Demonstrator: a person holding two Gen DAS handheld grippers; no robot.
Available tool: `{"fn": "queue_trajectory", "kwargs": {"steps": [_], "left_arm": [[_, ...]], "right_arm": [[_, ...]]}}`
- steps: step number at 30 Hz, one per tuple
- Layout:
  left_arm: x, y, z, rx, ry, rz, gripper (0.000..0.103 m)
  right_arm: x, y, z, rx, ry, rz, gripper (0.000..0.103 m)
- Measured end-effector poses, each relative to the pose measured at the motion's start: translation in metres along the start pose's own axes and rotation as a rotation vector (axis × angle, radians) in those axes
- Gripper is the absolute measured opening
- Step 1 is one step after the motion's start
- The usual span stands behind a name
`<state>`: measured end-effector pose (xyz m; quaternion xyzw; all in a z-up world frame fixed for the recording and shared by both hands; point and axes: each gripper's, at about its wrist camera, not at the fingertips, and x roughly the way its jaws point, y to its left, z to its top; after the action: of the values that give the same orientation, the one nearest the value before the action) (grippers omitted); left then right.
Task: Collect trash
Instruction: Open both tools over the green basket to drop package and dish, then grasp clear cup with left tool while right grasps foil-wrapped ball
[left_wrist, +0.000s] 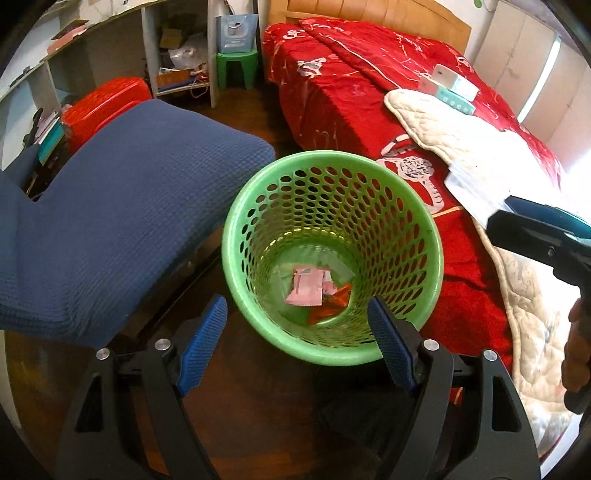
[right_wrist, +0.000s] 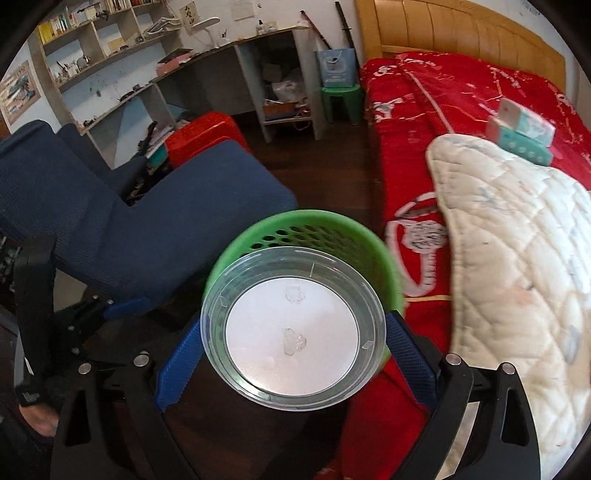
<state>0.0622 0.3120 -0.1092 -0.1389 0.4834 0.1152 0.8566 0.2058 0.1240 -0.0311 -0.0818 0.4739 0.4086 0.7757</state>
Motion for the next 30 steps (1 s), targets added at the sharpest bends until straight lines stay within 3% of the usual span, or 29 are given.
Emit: {"fn": "queue_trajectory", "kwargs": {"steps": [8, 12, 20, 30], "left_arm": [[0.003, 0.003, -0.003, -0.011, 0.006, -0.006, 0.080], [0.000, -0.001, -0.002, -0.003, 0.002, -0.009, 0.080], [-0.006, -0.033, 0.002, 0.047, -0.013, -0.034, 0.080], [-0.007, -0.109, 0.013, 0.156, -0.019, -0.118, 0.080]], "right_arm": [[-0.002, 0.008, 0.005, -0.005, -0.016, 0.016, 0.094], [-0.017, 0.001, -0.003, -0.024, -0.031, -0.047, 0.094], [-0.080, -0.059, -0.033, 0.049, -0.098, -0.186, 0.094], [-0.155, -0.164, -0.089, 0.215, -0.132, -0.394, 0.094]]}}
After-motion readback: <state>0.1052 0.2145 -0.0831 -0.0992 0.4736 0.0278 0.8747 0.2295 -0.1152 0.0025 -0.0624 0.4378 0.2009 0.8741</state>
